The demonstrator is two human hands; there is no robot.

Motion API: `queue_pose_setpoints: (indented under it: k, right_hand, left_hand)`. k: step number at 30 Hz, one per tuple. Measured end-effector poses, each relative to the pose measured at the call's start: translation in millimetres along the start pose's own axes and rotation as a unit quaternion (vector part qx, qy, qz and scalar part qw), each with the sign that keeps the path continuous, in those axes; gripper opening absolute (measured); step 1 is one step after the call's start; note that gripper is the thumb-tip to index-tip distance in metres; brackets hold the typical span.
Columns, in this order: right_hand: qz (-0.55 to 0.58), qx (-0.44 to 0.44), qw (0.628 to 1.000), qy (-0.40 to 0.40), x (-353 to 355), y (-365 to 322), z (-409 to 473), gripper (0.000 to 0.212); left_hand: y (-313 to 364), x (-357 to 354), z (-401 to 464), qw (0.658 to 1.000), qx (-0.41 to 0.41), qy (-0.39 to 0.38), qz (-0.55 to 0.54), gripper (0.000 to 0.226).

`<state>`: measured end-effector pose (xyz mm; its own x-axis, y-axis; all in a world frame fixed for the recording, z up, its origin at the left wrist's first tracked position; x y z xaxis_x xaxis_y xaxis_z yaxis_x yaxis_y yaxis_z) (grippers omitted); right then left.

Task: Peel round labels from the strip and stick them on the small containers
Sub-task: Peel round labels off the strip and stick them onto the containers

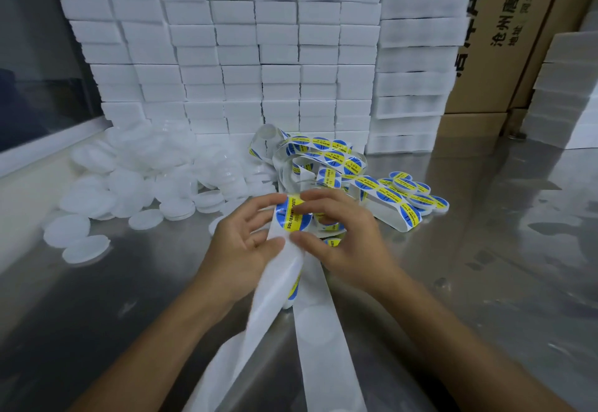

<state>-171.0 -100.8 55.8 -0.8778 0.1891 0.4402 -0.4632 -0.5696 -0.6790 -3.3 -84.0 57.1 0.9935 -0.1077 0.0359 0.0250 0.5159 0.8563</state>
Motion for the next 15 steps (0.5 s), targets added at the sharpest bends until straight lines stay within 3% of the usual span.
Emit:
queue_pose_setpoints:
  k: [6,12,15]
  right_hand:
    - [-0.096,0.055,0.993,0.031,0.9,-8.0,-3.7,0.024]
    - [-0.145,0.096,0.983,0.056,-4.0,-14.0,-6.5,0.016]
    - [-0.106,0.072,0.990,0.059,-3.6,-11.7,-6.5,0.013]
  left_hand:
    - [3.0,2.5,-0.3,0.996,0.016,0.084,-0.008,0.034]
    - [2.9,2.0,-0.3,0.996,0.020,0.089,-0.009,0.029]
    - [1.1,4.1,-0.3,0.997,0.013,0.080,0.016,0.030]
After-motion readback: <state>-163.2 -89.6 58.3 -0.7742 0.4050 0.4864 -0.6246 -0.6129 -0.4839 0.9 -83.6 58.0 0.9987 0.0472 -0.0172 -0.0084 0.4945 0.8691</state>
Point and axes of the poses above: each hand's wrist, its own z-axis towards the middle knuckle, its own x-axis out of the back of the hand, y = z × x, the point moved 2 cm from there along z, towards the middle knuckle, and after that the axes turned 12 degrees about -x, right-handed, at the moved point
